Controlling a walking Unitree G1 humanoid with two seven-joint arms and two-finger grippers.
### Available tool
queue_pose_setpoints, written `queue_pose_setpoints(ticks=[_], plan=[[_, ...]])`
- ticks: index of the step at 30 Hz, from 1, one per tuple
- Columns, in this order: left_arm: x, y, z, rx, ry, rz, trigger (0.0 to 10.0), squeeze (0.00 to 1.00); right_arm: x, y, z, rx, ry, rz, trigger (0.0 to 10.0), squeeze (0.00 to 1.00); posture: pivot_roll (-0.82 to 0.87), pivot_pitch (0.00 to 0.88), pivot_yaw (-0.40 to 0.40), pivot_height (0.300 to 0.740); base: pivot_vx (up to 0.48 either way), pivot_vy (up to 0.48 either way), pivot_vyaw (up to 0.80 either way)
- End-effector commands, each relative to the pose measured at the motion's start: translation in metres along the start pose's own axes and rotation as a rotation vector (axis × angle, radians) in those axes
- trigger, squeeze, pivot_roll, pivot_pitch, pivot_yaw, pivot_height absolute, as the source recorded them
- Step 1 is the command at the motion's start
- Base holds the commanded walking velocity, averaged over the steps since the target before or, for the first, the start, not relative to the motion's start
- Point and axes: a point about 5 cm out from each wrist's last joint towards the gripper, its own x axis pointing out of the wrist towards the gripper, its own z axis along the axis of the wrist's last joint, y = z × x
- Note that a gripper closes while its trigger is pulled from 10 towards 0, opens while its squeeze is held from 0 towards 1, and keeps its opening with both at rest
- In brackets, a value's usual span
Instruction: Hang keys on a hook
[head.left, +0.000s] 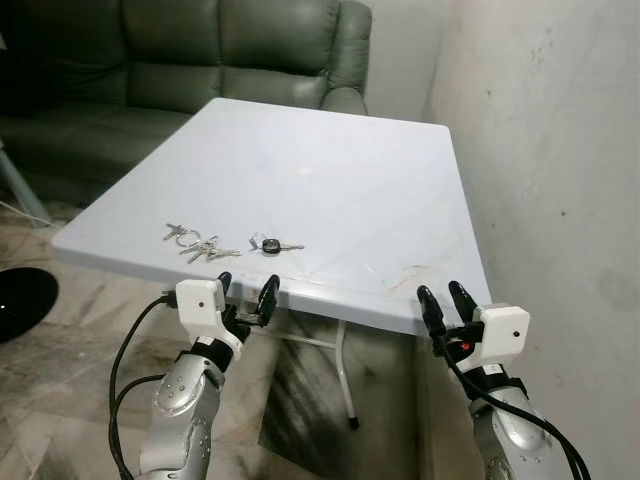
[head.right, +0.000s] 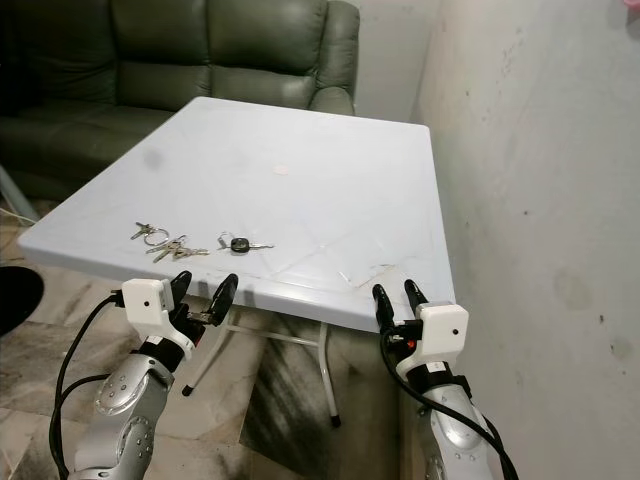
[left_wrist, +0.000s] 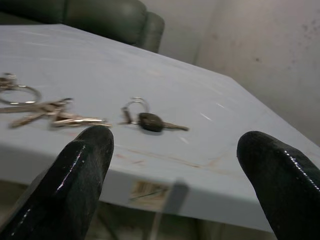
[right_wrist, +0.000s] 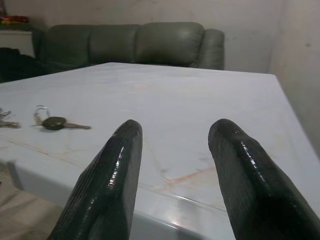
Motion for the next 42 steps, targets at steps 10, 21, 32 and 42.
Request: queue_pose_setpoints(ticks=[10,21,32,42], plan=[[0.0013,0.0011,0.0004,0.001,0.01,0.01,10.0,0.0,0.001,0.0022,0.0015,0.008,-0.001,0.003,10.0,0.0,0.0,0.0,-0.055,0.74,0.0,0.45,0.0],[0.0015,-0.001,-0.0019,-0.009,0.021,0.012,10.0,0.0,-0.001,0.0021,0.0024,0.007,-0.002,0.001,10.0,0.0,0.0,0.0,-0.056,0.74,0.0,0.466,0.0],[0.0022,-0.0012,-0.0017,-0.013,0.019,0.016,10.0,0.0,-0.0012,0.0015,0.0036,0.004,-0.001,0.003,10.0,0.0,0.0,0.0,-0.06,0.74,0.0,0.468,0.0],[0.0025,-0.001,-0.0024,-0.012,0.024,0.023,10.0,0.0,-0.0017,0.002,0.0044,0.005,-0.001,0.003,10.0,0.0,0.0,0.0,-0.063,0.74,0.0,0.47,0.0]])
